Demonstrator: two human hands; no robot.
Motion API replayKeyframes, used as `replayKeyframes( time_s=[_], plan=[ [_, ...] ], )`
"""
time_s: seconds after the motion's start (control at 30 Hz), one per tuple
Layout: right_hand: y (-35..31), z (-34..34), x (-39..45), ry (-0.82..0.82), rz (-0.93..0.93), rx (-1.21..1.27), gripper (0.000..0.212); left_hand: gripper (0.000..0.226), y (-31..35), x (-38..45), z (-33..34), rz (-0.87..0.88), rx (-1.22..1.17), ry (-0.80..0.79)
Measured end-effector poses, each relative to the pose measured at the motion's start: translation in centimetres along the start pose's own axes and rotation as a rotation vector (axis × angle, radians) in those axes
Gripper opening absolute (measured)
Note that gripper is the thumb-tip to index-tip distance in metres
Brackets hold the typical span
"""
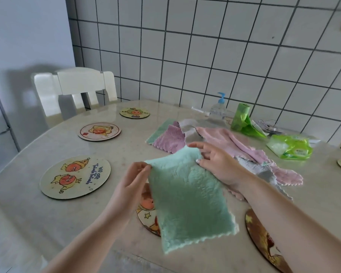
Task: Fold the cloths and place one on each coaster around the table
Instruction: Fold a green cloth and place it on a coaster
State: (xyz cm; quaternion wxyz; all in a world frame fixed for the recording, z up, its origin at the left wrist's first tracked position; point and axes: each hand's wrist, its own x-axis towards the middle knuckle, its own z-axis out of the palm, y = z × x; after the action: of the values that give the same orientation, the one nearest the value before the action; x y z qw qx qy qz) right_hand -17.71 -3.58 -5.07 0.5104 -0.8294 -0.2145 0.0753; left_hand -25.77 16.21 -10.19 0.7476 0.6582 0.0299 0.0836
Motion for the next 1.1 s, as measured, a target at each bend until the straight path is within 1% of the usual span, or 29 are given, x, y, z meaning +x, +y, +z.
replayKeyframes(
  time_s=[0.03, 0.07, 0.1, 0.13, 0.2, 0.27, 0.33, 0.43, 0.53, 0.6, 0.7, 0.77, 0.87, 0.93, 0.97, 1.0, 1.07, 1.1],
  plan=[
    [0.1, 0.1, -0.5, -0.015, 0.009, -0.001, 0.044, 0.018, 0.2, 0.2, 0.2, 0.012, 0.019, -0.027],
    [0.3, 0.3, -0.9, -0.024, 0.026, 0.006, 0.048, 0.029, 0.2, 0.5, 0.1, 0.022, 0.047, -0.070],
    [0.7, 0.4, -1.3, -0.029, 0.055, 0.030, 0.051, 0.040, 0.1, 0.9, 0.0, 0.013, 0.073, -0.116],
    [1.1, 0.5, -1.6, -0.029, 0.083, 0.062, 0.053, 0.045, 0.0, 1.2, -0.1, -0.015, 0.089, -0.151],
    [2.4, 0.8, -2.2, -0.038, 0.126, 0.076, 0.055, 0.048, -0.1, 1.9, -0.2, -0.101, 0.132, -0.214],
    [3.9, 1.4, -2.6, -0.056, 0.203, 0.065, 0.057, 0.049, -0.6, 2.2, -0.3, -0.204, 0.235, -0.279],
    [5.1, 2.0, -3.0, -0.076, 0.285, 0.061, 0.058, 0.055, -1.2, 2.2, -0.3, -0.272, 0.325, -0.319],
    [5.4, 2.8, -4.2, -0.039, 0.321, 0.067, 0.058, 0.052, -1.2, 1.6, -0.2, -0.297, 0.290, -0.287],
    [4.4, 2.8, -6.1, -0.014, 0.274, 0.026, 0.056, 0.043, -1.0, 0.6, -0.7, -0.326, 0.206, -0.286],
    [3.7, 2.7, -7.6, -0.032, 0.274, 0.029, 0.052, 0.035, -1.0, -0.1, -1.7, -0.318, 0.235, -0.321],
    [3.4, 2.5, -9.7, -0.100, 0.314, 0.102, 0.041, 0.031, -1.4, -1.2, -3.4, -0.322, 0.301, -0.379],
    [3.3, 2.5, -10.5, -0.142, 0.355, 0.187, 0.035, 0.032, -1.7, -1.9, -3.9, -0.371, 0.267, -0.386],
    [3.4, 2.4, -11.2, -0.175, 0.418, 0.235, 0.038, 0.045, -1.5, -3.1, -4.0, -0.430, 0.256, -0.408],
    [3.3, 2.6, -11.5, -0.210, 0.398, 0.210, 0.040, 0.057, -1.5, -3.8, -4.4, -0.349, 0.377, -0.494],
    [3.3, 2.8, -11.7, -0.221, 0.369, 0.153, 0.040, 0.060, -1.5, -4.0, -4.6, -0.267, 0.483, -0.533],
    [3.4, 2.9, -11.9, -0.215, 0.313, 0.042, 0.041, 0.061, -1.5, -4.1, -4.7, -0.149, 0.639, -0.548],
    [4.2, 3.1, -12.2, -0.164, 0.101, -0.336, 0.043, 0.058, -1.8, -4.0, -5.3, 0.173, 1.052, -0.548],
    [4.6, 3.2, -12.4, -0.130, -0.014, -0.515, 0.044, 0.054, -1.8, -3.9, -5.6, 0.315, 1.210, -0.539]
  ],
)
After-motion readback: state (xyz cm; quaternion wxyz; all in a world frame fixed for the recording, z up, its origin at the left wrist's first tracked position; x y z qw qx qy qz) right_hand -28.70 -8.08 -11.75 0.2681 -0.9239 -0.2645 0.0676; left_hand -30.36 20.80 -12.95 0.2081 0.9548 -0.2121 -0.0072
